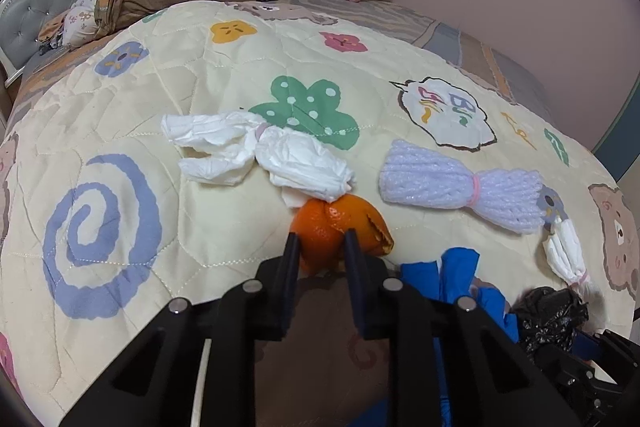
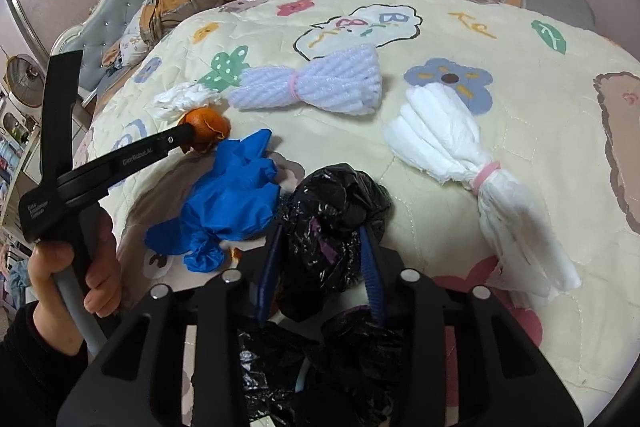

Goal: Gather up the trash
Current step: 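Grasp the black plastic bag with the right tool while the left grasps the orange peel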

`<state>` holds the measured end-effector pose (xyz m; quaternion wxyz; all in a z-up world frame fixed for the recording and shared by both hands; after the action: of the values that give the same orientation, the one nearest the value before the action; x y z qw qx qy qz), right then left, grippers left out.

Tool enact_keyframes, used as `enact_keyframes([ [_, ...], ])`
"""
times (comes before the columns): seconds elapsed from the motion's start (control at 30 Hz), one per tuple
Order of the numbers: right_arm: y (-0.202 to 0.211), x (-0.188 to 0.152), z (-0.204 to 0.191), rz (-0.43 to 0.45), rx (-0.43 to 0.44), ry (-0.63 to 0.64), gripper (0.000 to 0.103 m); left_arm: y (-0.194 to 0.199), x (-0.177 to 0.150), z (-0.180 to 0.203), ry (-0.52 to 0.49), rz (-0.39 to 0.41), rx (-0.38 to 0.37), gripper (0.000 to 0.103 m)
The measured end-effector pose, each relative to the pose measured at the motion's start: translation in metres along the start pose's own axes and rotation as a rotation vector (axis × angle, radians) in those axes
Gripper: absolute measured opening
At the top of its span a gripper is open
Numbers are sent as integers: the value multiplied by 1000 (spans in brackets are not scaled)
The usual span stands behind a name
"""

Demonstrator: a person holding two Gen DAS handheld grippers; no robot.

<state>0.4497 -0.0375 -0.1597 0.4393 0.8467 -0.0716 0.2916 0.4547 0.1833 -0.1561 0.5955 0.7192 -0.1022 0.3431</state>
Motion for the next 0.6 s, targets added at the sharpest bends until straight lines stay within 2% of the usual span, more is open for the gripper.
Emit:
enact_keyframes([
  [0.2,13,1,-7,42,-12,30,26,6,-1,-8,27,-13,-26,11],
  [0.6,51,-1,-23,122,4,51,25,58,-14,-15,32,48,-124,10],
])
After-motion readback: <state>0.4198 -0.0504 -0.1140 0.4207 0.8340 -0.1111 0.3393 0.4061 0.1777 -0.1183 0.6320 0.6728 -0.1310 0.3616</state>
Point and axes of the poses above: each gripper's, at about its wrist camera, not at the fingertips, and y roughly against the way its jaws point, z to its right, x to its top, the point moved 6 cm from there along -y, roughly the way its jaws point, and after that the axes turned 15 degrees about x, right-handed, at the moved point
